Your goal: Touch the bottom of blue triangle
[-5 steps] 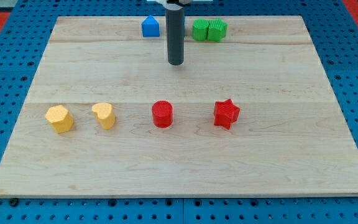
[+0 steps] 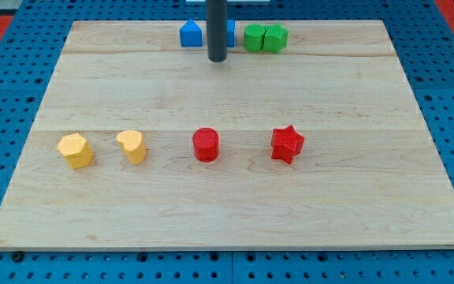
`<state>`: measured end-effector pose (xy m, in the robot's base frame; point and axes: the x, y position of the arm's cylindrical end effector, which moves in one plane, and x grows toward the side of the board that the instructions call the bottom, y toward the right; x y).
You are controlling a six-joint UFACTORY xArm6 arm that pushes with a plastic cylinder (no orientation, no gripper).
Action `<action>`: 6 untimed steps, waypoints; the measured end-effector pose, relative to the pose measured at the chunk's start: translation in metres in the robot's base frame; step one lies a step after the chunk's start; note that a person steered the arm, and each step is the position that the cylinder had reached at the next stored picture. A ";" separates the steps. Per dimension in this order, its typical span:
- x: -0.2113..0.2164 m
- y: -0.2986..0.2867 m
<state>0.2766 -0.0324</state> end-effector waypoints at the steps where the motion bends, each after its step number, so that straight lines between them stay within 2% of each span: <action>1: -0.005 -0.014; 6: -0.021 -0.026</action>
<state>0.2558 -0.0580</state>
